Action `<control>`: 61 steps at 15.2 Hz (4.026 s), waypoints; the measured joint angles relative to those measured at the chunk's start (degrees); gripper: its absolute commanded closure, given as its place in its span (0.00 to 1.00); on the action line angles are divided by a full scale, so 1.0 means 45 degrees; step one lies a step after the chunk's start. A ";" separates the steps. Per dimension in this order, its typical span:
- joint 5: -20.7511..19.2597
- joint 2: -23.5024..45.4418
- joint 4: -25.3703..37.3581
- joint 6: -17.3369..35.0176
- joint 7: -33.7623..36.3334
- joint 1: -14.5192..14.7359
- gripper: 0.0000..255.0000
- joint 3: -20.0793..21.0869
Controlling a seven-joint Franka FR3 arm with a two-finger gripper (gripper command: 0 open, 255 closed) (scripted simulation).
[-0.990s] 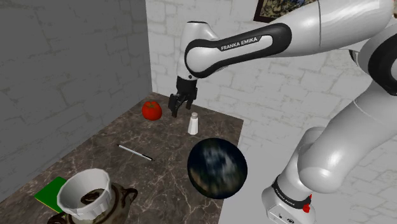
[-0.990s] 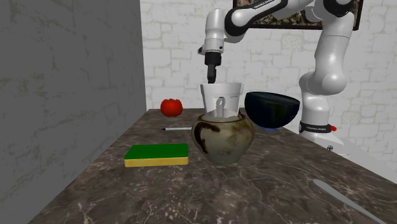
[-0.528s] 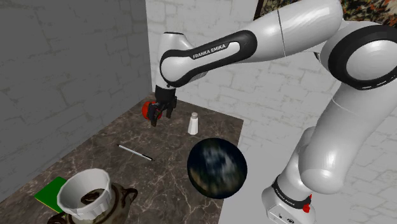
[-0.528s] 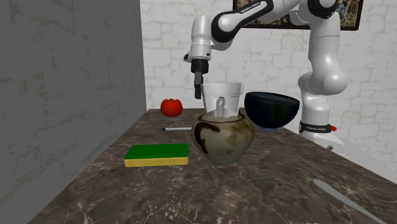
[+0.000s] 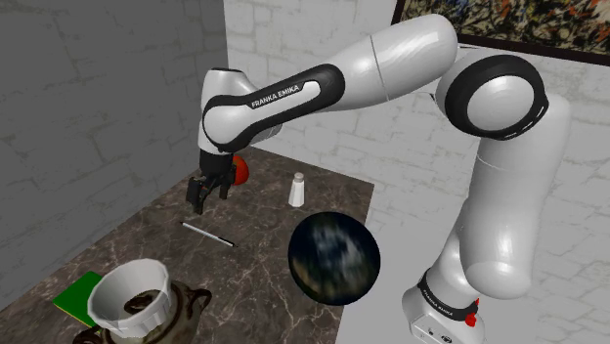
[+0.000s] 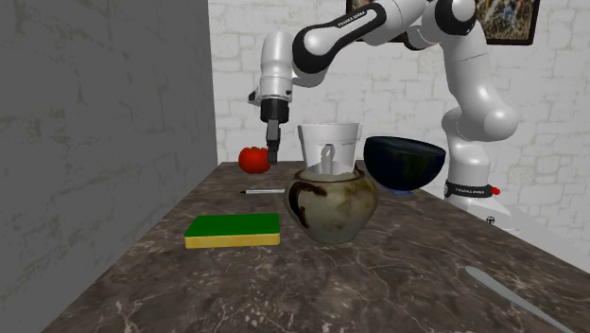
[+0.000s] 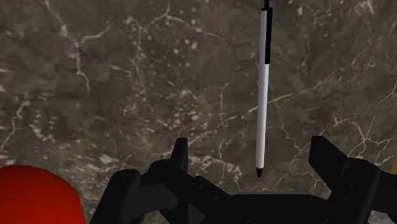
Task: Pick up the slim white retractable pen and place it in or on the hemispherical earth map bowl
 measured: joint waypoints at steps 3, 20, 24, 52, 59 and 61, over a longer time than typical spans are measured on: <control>0.0016 0.0905 0.0918 0.0042 -0.0013 0.0259 0.00 0.0203; -0.0011 0.1720 0.0751 0.1065 -0.0041 0.0482 1.00 0.0263; -0.0010 0.1721 0.0748 0.1065 -0.0041 0.0485 1.00 0.0267; -0.0147 0.0300 0.2862 -0.2376 0.0732 0.0397 1.00 0.0280; -0.0219 0.0174 0.3903 -0.3513 0.0996 0.0399 1.00 0.0281; -0.0240 0.0158 0.4218 -0.3833 0.1076 0.0404 1.00 0.0284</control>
